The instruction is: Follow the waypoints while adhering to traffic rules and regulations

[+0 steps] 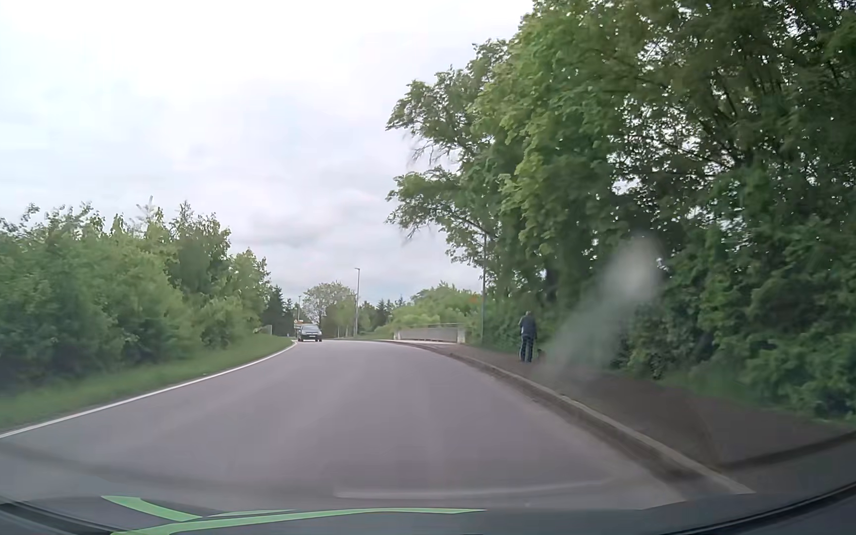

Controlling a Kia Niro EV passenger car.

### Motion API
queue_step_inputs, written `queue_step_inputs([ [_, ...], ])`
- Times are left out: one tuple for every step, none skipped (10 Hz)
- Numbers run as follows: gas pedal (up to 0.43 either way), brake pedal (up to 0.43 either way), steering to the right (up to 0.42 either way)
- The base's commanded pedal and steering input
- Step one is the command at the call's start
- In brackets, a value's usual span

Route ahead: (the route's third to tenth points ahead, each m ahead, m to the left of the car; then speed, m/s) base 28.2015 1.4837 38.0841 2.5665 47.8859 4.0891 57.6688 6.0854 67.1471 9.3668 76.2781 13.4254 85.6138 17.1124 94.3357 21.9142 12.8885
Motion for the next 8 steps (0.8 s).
queue_step_inputs([
  [0.35, 0.0, -0.016],
  [0.331, 0.0, -0.017],
  [0.319, 0.0, -0.019],
  [0.319, 0.0, -0.02],
  [0.319, 0.0, -0.02],
  [0.319, 0.0, -0.021],
  [0.319, 0.0, -0.021],
  [0.319, 0.0, -0.021],
])
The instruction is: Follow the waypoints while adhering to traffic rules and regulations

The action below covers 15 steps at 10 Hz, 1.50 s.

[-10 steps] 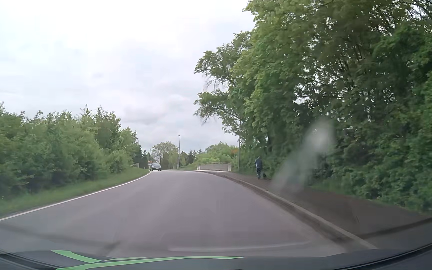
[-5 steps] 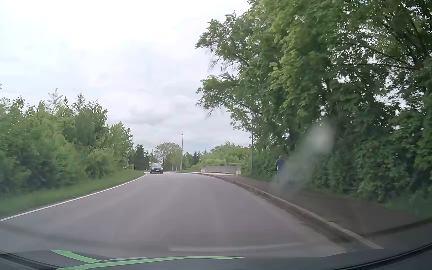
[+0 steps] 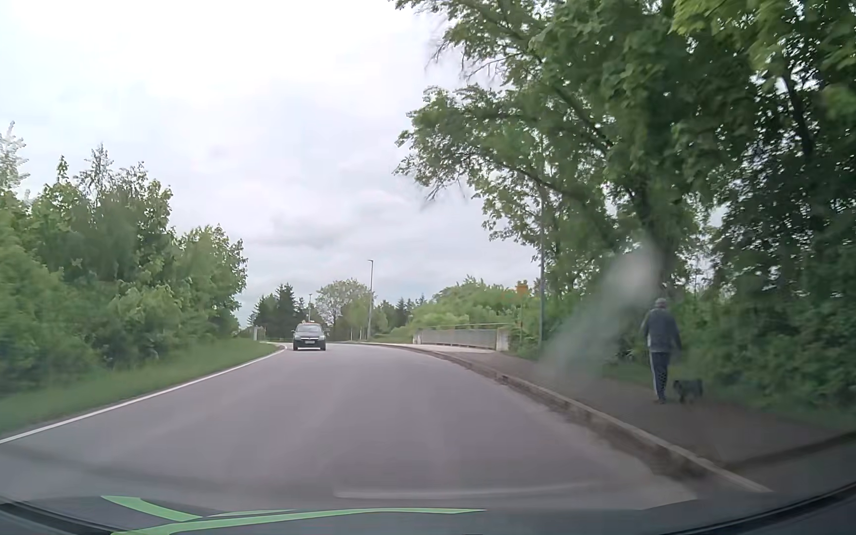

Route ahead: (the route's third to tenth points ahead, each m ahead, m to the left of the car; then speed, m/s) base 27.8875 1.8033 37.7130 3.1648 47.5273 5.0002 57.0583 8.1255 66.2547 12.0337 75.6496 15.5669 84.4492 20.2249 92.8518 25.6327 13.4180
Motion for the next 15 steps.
queue_step_inputs([
  [0.319, 0.0, -0.021],
  [0.319, 0.0, -0.022],
  [0.311, 0.0, -0.023],
  [0.287, 0.0, -0.023],
  [0.287, 0.0, -0.023],
  [0.28, 0.0, -0.023],
  [0.268, 0.0, -0.023],
  [0.26, 0.0, -0.023],
  [0.26, 0.0, -0.024],
  [0.26, 0.0, -0.025],
  [0.24, 0.0, -0.029],
  [0.24, 0.0, -0.034],
  [0.228, 0.0, -0.035],
  [0.228, 0.0, -0.035],
  [0.22, 0.0, -0.035],
])
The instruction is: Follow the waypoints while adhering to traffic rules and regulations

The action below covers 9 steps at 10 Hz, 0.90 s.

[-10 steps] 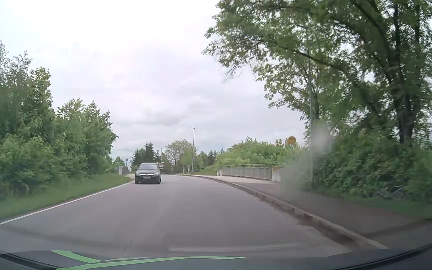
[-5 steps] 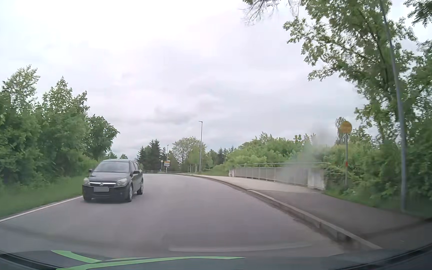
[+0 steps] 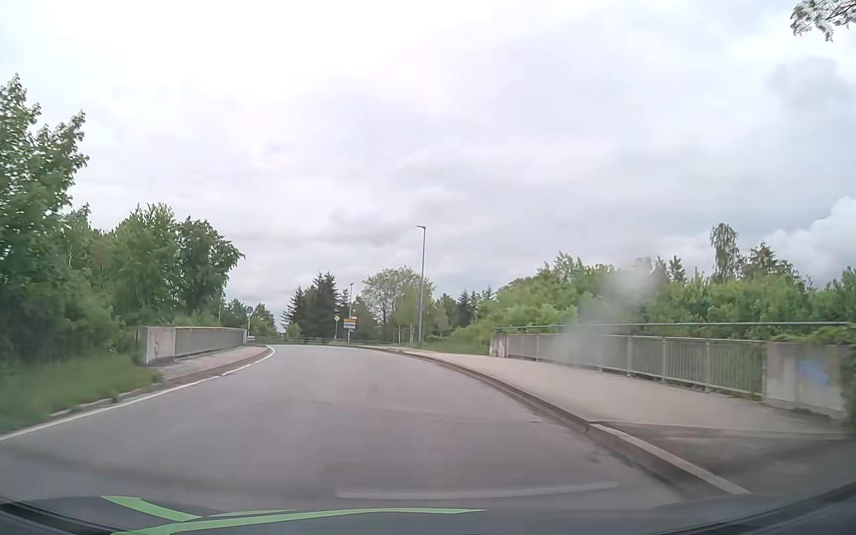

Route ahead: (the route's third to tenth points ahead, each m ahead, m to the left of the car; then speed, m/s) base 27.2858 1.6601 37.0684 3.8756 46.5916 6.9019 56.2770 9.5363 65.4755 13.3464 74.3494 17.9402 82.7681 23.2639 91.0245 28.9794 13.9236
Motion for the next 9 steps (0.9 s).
queue_step_inputs([
  [0.209, 0.0, -0.035],
  [0.209, 0.0, -0.035],
  [0.197, 0.0, -0.035],
  [0.197, 0.0, -0.035],
  [0.177, 0.0, -0.034],
  [0.169, 0.0, -0.032],
  [0.169, 0.0, -0.029],
  [0.169, 0.0, -0.026],
  [0.169, 0.0, -0.026],
])
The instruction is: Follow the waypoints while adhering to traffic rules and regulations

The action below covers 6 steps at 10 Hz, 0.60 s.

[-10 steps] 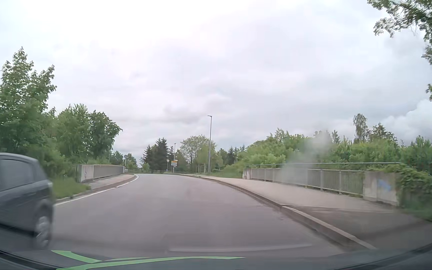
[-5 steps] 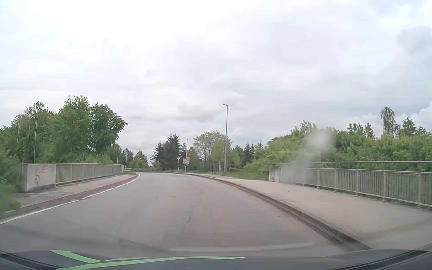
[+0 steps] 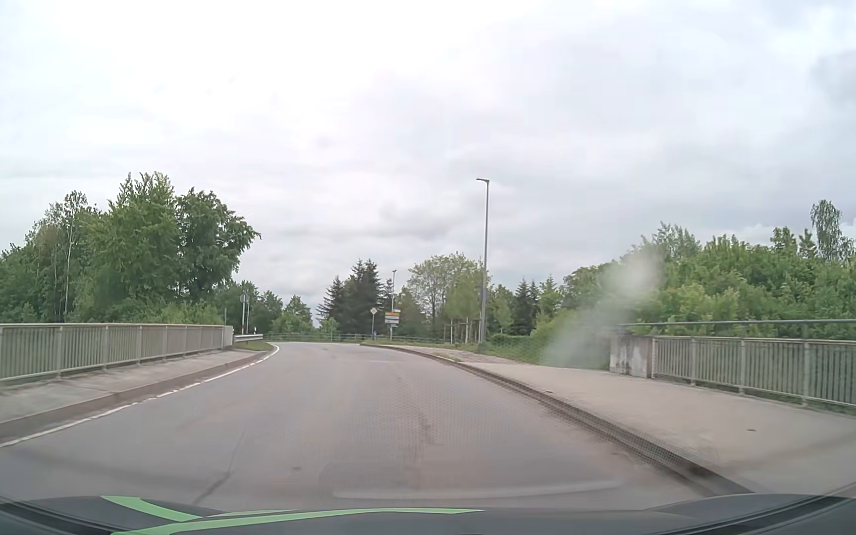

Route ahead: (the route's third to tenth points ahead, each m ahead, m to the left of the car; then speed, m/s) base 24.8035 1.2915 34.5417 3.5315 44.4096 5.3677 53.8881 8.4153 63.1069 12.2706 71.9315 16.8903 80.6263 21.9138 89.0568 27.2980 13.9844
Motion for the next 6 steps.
queue_step_inputs([
  [0.169, 0.0, -0.027],
  [0.169, 0.0, -0.027],
  [0.169, 0.0, -0.027],
  [0.169, 0.0, -0.027],
  [0.169, 0.0, -0.028],
  [0.169, 0.0, -0.029],
])
